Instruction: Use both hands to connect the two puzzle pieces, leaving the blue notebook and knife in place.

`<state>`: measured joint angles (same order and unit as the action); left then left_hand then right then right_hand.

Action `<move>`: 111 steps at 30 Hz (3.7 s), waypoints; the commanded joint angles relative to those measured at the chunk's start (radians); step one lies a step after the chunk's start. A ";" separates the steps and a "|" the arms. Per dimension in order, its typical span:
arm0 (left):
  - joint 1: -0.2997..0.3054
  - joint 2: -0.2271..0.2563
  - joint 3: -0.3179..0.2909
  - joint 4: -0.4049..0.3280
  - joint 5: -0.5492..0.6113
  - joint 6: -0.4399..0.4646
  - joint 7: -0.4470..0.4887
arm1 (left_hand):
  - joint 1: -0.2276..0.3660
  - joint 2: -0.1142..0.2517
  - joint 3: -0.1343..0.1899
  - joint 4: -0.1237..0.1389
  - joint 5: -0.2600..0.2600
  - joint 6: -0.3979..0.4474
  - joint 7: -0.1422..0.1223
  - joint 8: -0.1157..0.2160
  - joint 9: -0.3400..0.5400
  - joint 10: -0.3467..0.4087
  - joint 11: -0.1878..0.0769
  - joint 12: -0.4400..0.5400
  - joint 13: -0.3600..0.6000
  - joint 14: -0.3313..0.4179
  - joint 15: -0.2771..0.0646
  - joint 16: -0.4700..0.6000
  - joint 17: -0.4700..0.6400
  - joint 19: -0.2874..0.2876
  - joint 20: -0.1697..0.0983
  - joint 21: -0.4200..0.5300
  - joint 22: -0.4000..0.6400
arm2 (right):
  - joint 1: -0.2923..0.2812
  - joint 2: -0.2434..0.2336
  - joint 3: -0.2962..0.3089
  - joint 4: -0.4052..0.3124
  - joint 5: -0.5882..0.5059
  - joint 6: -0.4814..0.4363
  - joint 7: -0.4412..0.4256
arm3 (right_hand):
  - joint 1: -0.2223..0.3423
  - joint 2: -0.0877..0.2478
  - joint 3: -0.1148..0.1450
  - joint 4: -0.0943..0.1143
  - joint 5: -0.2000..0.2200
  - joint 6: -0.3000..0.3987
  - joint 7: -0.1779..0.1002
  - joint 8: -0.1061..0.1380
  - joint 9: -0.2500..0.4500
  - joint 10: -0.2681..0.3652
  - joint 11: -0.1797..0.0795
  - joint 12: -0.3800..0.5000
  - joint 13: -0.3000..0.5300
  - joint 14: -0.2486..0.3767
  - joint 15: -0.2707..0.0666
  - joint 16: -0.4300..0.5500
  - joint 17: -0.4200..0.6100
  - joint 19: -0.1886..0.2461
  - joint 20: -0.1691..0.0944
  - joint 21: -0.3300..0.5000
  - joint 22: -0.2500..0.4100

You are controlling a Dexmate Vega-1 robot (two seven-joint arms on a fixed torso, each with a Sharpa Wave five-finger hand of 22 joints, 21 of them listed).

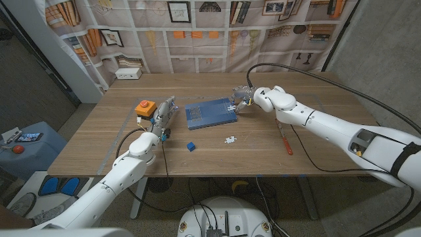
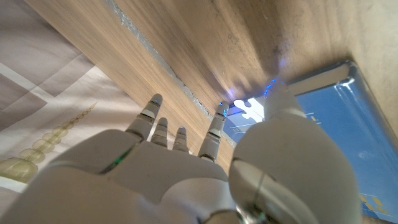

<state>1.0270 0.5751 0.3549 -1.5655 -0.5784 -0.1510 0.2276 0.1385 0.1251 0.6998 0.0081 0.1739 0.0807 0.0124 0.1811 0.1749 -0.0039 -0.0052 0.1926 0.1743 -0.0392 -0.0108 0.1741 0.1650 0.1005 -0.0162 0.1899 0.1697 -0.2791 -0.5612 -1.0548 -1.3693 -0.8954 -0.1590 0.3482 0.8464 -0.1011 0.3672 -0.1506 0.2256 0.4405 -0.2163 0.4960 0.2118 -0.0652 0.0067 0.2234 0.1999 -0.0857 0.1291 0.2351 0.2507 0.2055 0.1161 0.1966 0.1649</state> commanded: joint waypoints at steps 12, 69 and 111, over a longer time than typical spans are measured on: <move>-0.013 -0.003 0.005 0.012 -0.001 0.008 -0.006 | -0.008 0.063 0.009 -0.001 0.001 0.008 0.003 0.002 0.001 0.006 -0.004 0.000 0.003 0.000 0.001 0.006 0.005 0.002 0.003 0.004 0.003 | -0.016 0.007 0.004 0.019 0.014 -0.011 -0.099 | 0.054 0.006 0.007 -0.014 0.010 0.115 -0.003 0.048 0.010 0.078 -0.040 0.011 -0.004 0.053 -0.027 0.018 -0.010 0.051 -0.020 0.007 0.003; 0.000 0.001 0.007 -0.009 0.000 0.017 0.006 | -0.008 0.063 0.010 -0.001 0.001 0.010 0.002 0.001 0.002 0.008 -0.002 0.000 0.003 0.002 0.003 0.006 0.005 0.003 0.004 0.005 0.003 | -0.055 -0.021 0.029 -0.013 0.025 -0.002 -0.195 | 0.121 0.027 0.013 -0.014 0.011 0.307 -0.006 0.126 0.026 0.178 -0.070 0.010 -0.006 0.119 -0.071 0.033 -0.017 0.116 -0.053 0.004 0.003; 0.083 0.089 -0.025 -0.180 0.036 0.058 0.039 | -0.005 0.060 0.011 -0.006 0.000 0.011 0.002 0.002 0.002 0.009 -0.003 0.000 0.003 0.003 0.002 0.006 0.004 0.004 0.004 0.005 0.003 | -0.123 -0.107 0.131 -0.192 0.062 -0.045 -0.118 | 0.139 0.027 0.010 -0.012 0.006 0.329 -0.006 0.133 0.027 0.199 -0.074 0.003 -0.006 0.136 -0.081 0.037 -0.015 0.133 -0.058 0.001 0.004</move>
<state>1.0769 0.6267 0.3449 -1.6784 -0.5577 -0.1042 0.2584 0.1384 0.1251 0.7039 0.0039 0.1739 0.0806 0.0125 0.1811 0.1743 -0.0039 -0.0052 0.1926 0.1743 -0.0392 -0.0108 0.1741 0.1650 0.1004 -0.0162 0.1899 0.1697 -0.3809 -0.6419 -0.9566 -1.4997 -0.8489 -0.1780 0.1869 0.9777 -0.0825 0.3770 -0.1655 0.2330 0.7591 -0.2253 0.6252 0.2355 0.1295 -0.0690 0.2309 0.1909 0.0468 0.0466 0.2667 0.2350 0.3359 0.0572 0.1966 0.1649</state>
